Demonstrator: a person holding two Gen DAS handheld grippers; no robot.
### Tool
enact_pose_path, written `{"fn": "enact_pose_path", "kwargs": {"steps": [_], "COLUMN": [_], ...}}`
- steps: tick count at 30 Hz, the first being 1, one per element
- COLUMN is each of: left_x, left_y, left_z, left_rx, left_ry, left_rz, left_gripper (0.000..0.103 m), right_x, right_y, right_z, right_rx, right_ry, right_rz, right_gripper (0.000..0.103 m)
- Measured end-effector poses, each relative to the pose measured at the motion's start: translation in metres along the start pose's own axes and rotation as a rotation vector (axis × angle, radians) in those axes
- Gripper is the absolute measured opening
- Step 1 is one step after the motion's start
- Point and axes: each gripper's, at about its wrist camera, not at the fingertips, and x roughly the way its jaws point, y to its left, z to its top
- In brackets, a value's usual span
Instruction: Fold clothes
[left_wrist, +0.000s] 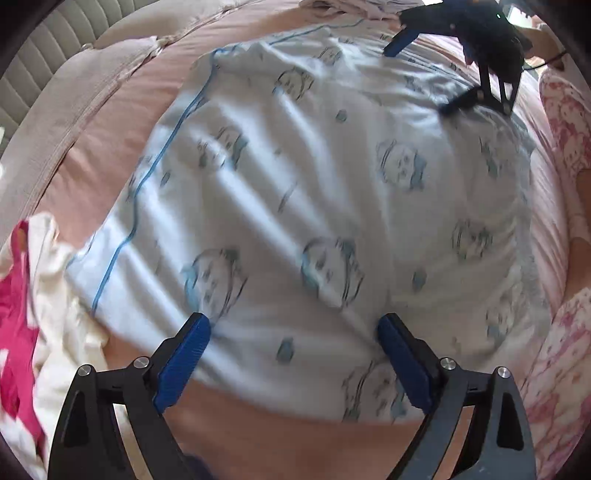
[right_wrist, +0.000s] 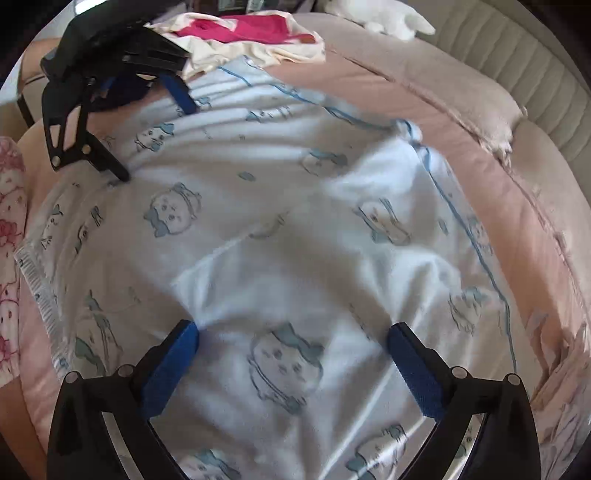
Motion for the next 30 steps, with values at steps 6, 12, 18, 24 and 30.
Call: {"fn": "enact_pose_path", "kwargs": {"steps": [6, 12, 18, 24, 30], "left_x": [-0.032, -0.01, 0.007, -0.031, 0.017], "left_y": [0.013, 0.007, 0.029, 0.058, 0.04], "left_z": [-0.016, 0.039, 0.008, 0.004, 0.034], "left_rx": [-0.052, 0.021, 0.137, 0.077, 0.204], "left_ry": [-0.082, -0.123, 0.041, -0.03, 0.013], "left_rz": [0.015, 0.05, -0.019, -0.035, -0.036], "left_gripper": [0.097, 0.097, 0.1, 0.099, 0.102], "right_x": [-0.034, -0.037, 0.012, 0.017, 0.018], "right_y": [-0.038, 0.008, 0.045, 0.01, 0.04], "right_z": [-0.057, 0.04, 0.095, 0.066, 0.093], "right_rx": [0.112, 0.104, -0.044, -0.018, -0.027], "right_ry": [0.042, -0.192, -0.117, -0.02, -0.117], "right_rz": [-0.033, 0.039, 0.03, 0.02, 0.063], "right_gripper": [0.102, 0.102, 0.101, 0.101, 0.102]}}
